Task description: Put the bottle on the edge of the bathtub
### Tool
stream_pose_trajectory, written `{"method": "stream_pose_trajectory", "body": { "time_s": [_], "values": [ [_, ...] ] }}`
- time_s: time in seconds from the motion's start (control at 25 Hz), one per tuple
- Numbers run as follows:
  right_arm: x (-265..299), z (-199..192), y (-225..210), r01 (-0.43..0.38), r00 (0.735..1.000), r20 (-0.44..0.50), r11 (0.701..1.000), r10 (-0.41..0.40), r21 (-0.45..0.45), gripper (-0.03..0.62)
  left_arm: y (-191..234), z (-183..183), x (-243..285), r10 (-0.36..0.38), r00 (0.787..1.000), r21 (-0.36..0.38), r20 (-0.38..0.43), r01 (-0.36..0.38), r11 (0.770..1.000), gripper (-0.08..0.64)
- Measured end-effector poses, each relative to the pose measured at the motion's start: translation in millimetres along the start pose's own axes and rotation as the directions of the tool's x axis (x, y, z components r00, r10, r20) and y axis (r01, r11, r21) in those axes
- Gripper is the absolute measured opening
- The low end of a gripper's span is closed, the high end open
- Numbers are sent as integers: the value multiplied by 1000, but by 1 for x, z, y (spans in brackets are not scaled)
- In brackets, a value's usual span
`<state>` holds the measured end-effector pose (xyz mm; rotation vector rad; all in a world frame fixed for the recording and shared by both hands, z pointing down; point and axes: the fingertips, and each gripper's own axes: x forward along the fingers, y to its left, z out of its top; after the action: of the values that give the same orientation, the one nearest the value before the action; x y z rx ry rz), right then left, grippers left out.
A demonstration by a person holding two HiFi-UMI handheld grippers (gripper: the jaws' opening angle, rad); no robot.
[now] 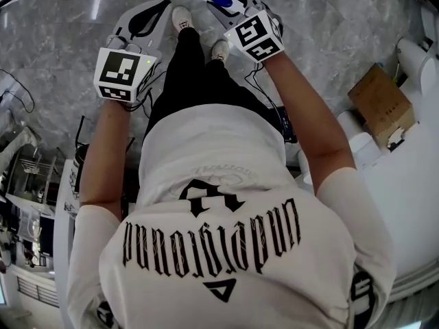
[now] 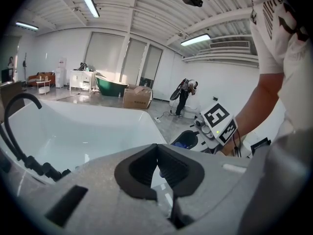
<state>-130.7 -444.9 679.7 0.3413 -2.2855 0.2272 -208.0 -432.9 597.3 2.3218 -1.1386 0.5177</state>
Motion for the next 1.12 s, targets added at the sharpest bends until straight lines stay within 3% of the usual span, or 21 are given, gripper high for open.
{"method": "stream_pose_trajectory", "body": {
  "time_s": [0.6,1.12],
  "values": [
    [27,-34,-5,16,997,-80,999,-18,-35,156,-5,-18,9,-4,1000,-13,-29,3,1000,15],
    [33,-39,-2,50,995,-86,998,-53,-36,156,-10,-24,9,-13,999,-22,-32,13,1000,15]
  ]
}}
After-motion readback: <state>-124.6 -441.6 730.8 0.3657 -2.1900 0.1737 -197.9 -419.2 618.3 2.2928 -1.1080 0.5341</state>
